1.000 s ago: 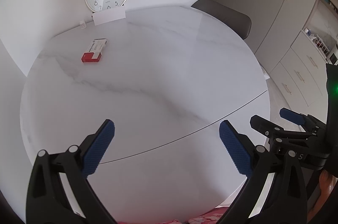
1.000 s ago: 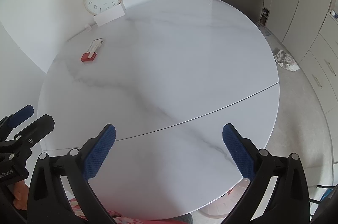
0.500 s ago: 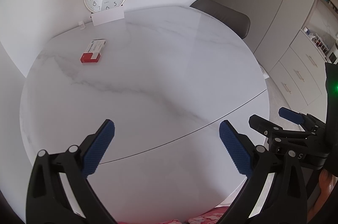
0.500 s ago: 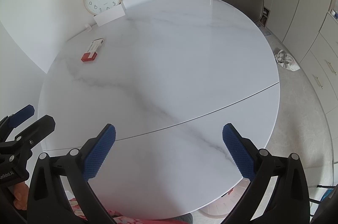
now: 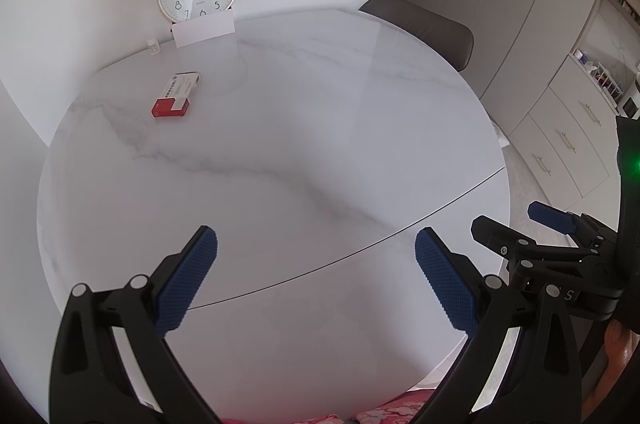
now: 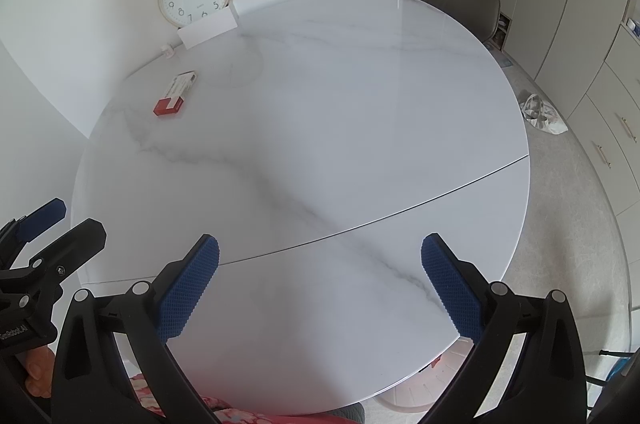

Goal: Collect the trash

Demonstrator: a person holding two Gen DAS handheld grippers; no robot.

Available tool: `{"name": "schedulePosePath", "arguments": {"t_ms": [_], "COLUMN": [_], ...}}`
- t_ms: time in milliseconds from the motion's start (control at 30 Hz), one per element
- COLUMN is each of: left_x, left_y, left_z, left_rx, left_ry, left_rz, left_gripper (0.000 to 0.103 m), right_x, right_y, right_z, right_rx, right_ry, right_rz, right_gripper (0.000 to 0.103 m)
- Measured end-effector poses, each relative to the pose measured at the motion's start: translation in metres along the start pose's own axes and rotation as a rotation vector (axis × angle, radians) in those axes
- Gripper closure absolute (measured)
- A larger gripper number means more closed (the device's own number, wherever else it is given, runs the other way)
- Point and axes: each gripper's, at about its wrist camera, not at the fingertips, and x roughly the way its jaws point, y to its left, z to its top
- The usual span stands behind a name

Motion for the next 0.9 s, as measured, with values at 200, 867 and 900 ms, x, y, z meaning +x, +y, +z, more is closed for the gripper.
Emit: {"name": "schedulePosePath", "arguments": {"t_ms": [200, 867, 900], "left_x": [0.0007, 0.0000, 0.0001], "left_y": [-0.0003, 0.0001, 0.0002], "left_z": [-0.0008, -0.0006, -0.0004], "left_rx": [0.003, 0.002, 0.003], "left_ry": [0.001, 0.001, 0.001], "left_rz": [0.003, -0.002, -0.003], "left_gripper": [0.008, 0.008, 0.008], "right_x": [-0.0003, -0.0006, -0.0004], "right_y": [-0.0003, -0.0011, -0.0011], "right_z": [-0.0007, -0.0015, -0.0016], "right_rx": [-0.001, -0.003, -0.003], "right_ry": [0.001, 0.005, 0.006], "right_rz": [0.000, 0.000, 0.000], "right_gripper": [0.003, 0.003, 0.003]}}
